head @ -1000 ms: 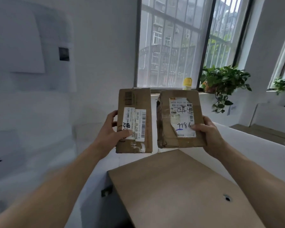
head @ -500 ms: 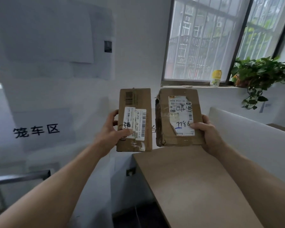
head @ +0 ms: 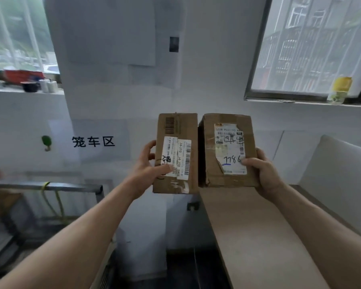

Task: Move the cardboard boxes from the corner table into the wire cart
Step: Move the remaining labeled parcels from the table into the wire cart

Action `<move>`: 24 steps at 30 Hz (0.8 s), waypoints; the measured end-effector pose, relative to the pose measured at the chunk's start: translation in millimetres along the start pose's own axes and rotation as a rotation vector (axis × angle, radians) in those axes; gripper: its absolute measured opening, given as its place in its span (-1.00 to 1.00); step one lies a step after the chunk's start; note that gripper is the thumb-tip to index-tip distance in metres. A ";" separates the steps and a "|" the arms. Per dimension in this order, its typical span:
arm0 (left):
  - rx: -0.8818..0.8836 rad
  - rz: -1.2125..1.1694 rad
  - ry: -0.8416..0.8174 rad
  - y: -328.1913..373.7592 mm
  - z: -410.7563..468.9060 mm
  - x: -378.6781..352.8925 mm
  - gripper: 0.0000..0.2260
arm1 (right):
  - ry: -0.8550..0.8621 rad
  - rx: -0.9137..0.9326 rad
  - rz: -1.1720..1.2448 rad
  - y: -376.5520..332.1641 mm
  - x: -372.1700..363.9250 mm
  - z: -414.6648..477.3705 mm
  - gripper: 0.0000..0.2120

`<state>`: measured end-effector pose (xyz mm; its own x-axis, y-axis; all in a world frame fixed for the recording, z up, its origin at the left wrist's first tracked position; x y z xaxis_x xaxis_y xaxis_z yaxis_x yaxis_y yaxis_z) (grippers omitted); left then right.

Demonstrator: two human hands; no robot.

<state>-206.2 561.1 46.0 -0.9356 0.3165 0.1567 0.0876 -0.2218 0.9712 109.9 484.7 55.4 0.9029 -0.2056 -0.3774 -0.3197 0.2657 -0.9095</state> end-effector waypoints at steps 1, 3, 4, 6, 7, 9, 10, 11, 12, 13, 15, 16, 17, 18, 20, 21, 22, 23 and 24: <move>0.012 0.000 0.011 -3.2 -3.8 -2.2 -0.28 | -0.017 -0.017 0.003 3.6 1.5 0.6 -0.43; 0.040 0.003 0.032 -10.7 -12.0 -6.5 -0.27 | -0.043 -0.046 0.005 11.3 5.3 0.8 -0.44; 0.055 0.004 0.040 -14.8 -16.1 -8.4 -0.27 | -0.053 -0.059 0.004 15.4 7.3 0.9 -0.43; 0.084 0.009 0.059 -22.2 -23.9 -11.5 -0.27 | -0.076 -0.089 0.008 24.3 11.8 1.0 -0.42; 0.095 0.015 0.071 -25.9 -28.1 -12.5 -0.27 | -0.087 -0.106 0.016 29.3 14.3 1.3 -0.43; 0.109 0.033 0.096 -33.8 -36.6 -13.8 -0.27 | -0.109 -0.143 0.028 40.4 18.5 1.6 -0.42; 0.115 0.041 0.111 -37.9 -41.4 -13.9 -0.27 | -0.121 -0.163 0.030 46.4 19.8 1.6 -0.41; 0.121 0.048 0.127 -42.0 -46.1 -13.5 -0.27 | -0.134 -0.184 0.031 52.6 20.9 1.6 -0.39; 0.129 0.052 0.143 -46.0 -50.8 -12.9 -0.27 | -0.146 -0.203 0.032 59.2 21.8 1.9 -0.38; 0.137 0.056 0.159 -49.7 -55.4 -12.1 -0.28 | -0.157 -0.221 0.032 65.7 22.8 2.4 -0.38; 0.153 0.073 0.193 -57.0 -64.3 -9.2 -0.28 | -0.177 -0.252 0.038 78.8 23.5 3.1 -0.38; 0.161 0.081 0.212 -60.5 -68.4 -7.0 -0.27 | -0.187 -0.264 0.042 85.1 22.9 3.4 -0.38; 0.171 0.083 0.229 -63.9 -72.8 -4.6 -0.27 | -0.199 -0.275 0.045 91.4 22.0 3.2 -0.38; 0.182 0.078 0.246 -66.9 -77.1 -2.4 -0.26 | -0.210 -0.286 0.049 97.6 20.8 2.9 -0.39; 0.200 0.080 0.275 -72.4 -85.9 1.7 -0.24 | -0.228 -0.305 0.053 109.0 17.7 1.2 -0.39; 0.210 0.092 0.289 -74.8 -90.5 3.3 -0.24 | -0.238 -0.314 0.049 114.5 15.5 -0.5 -0.39; 0.221 0.104 0.302 -77.1 -95.4 4.7 -0.23 | -0.247 -0.323 0.043 119.8 12.9 -2.5 -0.38; 0.230 0.114 0.314 -79.4 -100.5 6.3 -0.22 | -0.254 -0.332 0.039 125.0 10.4 -4.5 -0.38; 0.238 0.122 0.324 -82.0 -105.7 7.8 -0.21 | -0.257 -0.342 0.039 129.9 7.8 -6.7 -0.38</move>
<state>-256.9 484.3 -51.4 -0.9693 -0.0138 0.2455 0.2456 -0.0082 0.9693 73.5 511.3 -66.8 0.9168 0.0507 -0.3961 -0.3925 -0.0677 -0.9173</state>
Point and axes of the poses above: each hand's wrist, its own z-axis towards the middle knuckle, its own x-axis out of the back of the hand, y = z × x, the point moved 1 cm from there along z, towards the middle knuckle, and after that the axes turned 11 degrees about z, right-handed, at the moved point
